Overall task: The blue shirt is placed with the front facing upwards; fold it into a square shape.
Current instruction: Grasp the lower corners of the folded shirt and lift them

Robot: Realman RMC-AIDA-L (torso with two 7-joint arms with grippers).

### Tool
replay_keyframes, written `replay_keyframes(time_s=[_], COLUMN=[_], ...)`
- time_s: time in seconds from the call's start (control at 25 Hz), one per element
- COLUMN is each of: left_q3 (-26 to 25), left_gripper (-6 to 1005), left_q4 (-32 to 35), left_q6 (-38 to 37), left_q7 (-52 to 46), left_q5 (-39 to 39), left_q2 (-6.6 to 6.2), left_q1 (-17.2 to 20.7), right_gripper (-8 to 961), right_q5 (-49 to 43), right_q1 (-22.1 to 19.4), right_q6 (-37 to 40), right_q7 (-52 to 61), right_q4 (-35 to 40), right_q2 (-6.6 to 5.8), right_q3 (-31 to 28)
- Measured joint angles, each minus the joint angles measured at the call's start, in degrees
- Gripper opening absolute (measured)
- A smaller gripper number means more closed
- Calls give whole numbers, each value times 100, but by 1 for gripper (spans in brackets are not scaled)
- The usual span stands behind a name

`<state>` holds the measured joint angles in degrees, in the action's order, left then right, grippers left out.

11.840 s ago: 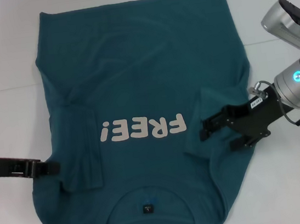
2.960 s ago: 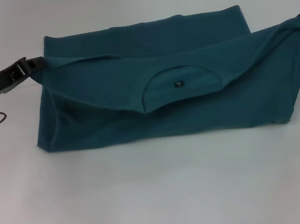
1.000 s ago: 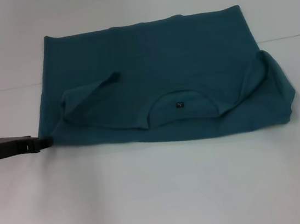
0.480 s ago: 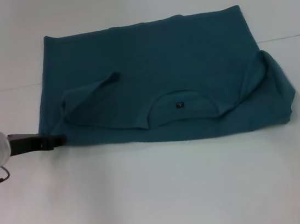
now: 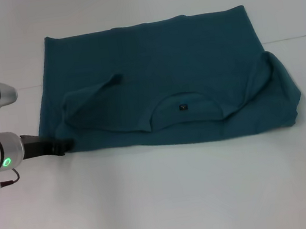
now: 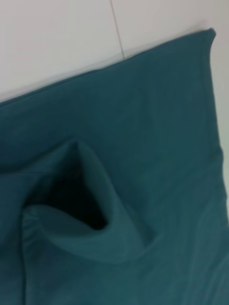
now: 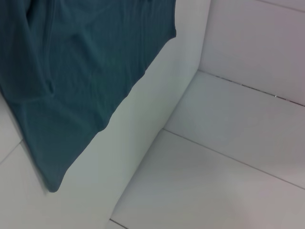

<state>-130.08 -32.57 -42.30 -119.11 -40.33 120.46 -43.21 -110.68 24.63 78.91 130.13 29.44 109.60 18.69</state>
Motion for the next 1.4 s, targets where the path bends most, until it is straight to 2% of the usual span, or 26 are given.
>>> replay_keyframes(time_s=[0.08, 0.48, 0.64, 0.72, 0.88, 0.96, 1.0, 1.12, 1.16, 1.2, 1.32, 1.36, 1.4], left_q3=[5, 5, -60, -66, -69, -70, -70, -71, -71, -70, -70, -70, -70], left_gripper=[547, 82, 39, 18, 18, 17, 17, 17, 17, 17, 17, 17, 17], left_q4=[89, -159, -273, -481, -931, -1055, -1106, -1120, -1120, -1120, -1119, -1110, -1106], left_q6=[106, -62, -361, -601, -1070, -1268, -1372, -1489, -1542, -1584, -1643, -1648, -1670], left_q7=[54, 21, -160, -329, -621, -737, -783, -849, -884, -902, -919, -929, -944], left_q5=[46, 79, 53, 35, 21, 20, 20, 23, 33, 41, 51, 53, 55], left_q2=[-4, 51, 0, -22, -23, -30, -37, -54, -55, -53, -45, -47, -53], left_q1=[-49, -14, -14, 49, 211, 246, 260, 277, 282, 287, 304, 304, 302], right_gripper=[812, 815, 816, 817, 818, 819, 819, 820, 820, 819, 818, 818, 817], right_q5=[-1, -6, -7, -30, -349, -616, -773, -1255, -1463, -1463, -1712, -1892, -1892], right_q1=[13, 19, 18, 5, -8, 17, 37, 145, 225, 225, 287, 316, 316], right_q6=[0, -12, 150, 382, 833, 1016, 1103, 1450, 1703, 1703, 1823, 1817, 1817], right_q7=[-2, 31, 39, 94, 486, 560, 589, 706, 600, 600, 259, -13, -13], right_q4=[0, 0, 9, 57, 121, 317, 523, 1274, 1715, 1715, 2462, 2866, 2866], right_q2=[0, 10, -29, -157, -638, -799, -828, -788, -717, -717, -500, -382, -382], right_q3=[44, 72, 72, 133, 279, 301, 325, 498, 578, 578, 675, 851, 851])
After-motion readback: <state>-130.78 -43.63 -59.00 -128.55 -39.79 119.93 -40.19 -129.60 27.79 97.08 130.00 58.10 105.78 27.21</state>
